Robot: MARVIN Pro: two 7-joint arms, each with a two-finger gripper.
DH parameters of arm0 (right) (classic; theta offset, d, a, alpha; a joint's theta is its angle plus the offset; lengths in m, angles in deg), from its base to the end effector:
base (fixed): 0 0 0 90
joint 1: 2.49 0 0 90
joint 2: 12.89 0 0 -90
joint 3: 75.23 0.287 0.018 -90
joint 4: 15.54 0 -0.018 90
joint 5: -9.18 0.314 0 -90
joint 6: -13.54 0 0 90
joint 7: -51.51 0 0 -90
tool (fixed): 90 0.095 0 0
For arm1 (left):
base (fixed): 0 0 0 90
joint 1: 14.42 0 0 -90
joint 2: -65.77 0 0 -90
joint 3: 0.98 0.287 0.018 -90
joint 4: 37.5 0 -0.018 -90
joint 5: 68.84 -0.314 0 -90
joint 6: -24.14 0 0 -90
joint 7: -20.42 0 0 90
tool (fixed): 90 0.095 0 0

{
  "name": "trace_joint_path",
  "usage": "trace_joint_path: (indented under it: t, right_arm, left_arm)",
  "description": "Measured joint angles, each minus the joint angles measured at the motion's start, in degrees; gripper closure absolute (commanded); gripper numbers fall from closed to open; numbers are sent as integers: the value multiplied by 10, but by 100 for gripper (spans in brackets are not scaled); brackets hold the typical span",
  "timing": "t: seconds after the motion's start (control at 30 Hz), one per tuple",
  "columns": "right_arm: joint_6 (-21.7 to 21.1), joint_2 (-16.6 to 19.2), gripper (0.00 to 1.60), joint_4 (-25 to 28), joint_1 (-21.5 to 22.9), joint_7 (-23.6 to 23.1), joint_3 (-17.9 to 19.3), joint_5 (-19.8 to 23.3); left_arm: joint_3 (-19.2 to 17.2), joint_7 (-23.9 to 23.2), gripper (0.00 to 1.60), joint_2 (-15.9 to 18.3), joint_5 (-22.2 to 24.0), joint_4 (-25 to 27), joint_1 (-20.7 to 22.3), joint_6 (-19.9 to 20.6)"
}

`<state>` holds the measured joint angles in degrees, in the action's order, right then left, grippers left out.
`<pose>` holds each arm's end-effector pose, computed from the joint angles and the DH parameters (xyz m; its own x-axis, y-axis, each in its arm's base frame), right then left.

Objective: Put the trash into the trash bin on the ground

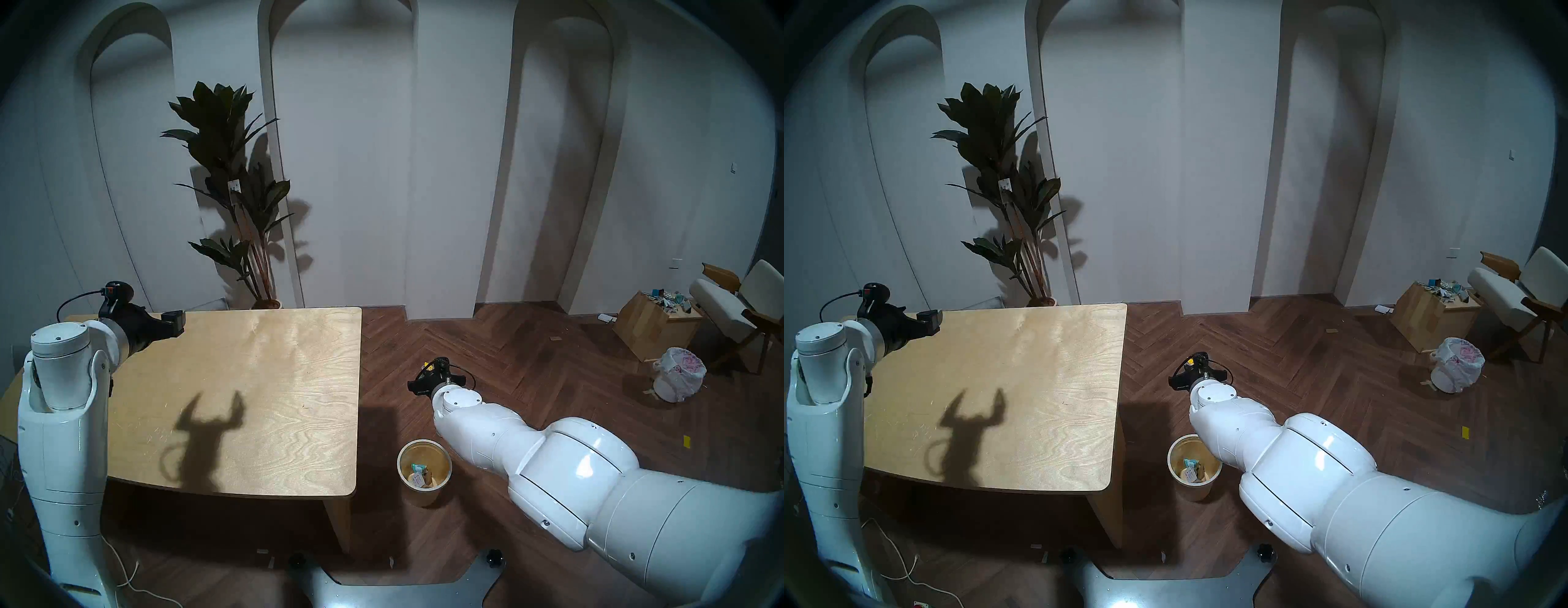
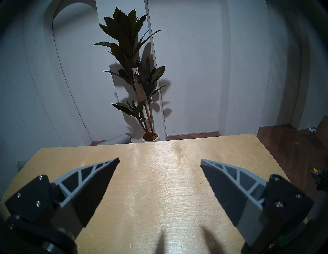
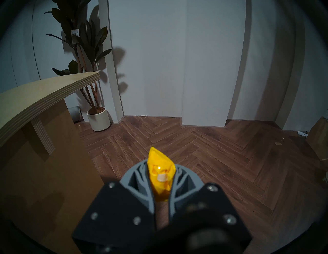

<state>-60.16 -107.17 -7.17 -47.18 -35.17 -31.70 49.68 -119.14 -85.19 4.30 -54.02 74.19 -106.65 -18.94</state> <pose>0.5331 0.0913 -0.4322 0.3722 0.0357 0.9275 0.1432 -0.9895 -0.0193 0.3639 0.2362 -0.1346 0.3374 -0.1064 0.9353 0.1170 -0.9811 -0.1539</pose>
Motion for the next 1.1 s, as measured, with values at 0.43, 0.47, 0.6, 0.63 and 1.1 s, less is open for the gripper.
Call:
trace_joint_path:
  t: [0.43, 0.47, 0.6, 0.63, 1.1]
  right_arm:
    - [1, -2, 160, -2, 0, 6, 0, -2]
    - [1, -2, 160, -2, 0, 7, 0, -2]
    - [2, -3, 160, -2, -1, 8, 0, -2]
    - [2, -3, 160, -2, -1, 8, 0, -2]
    - [7, -6, 160, -5, -2, 18, 0, -4]
  left_arm:
    - [0, 0, 0, 0, 0, 0, 0, 0]
    - [0, 0, 0, 0, 0, 0, 0, 0]
    - [0, 0, 0, 0, 0, 0, 0, 0]
    - [0, 0, 0, 0, 0, 0, 0, 0]
    - [0, 0, 0, 0, 0, 0, 0, 0]
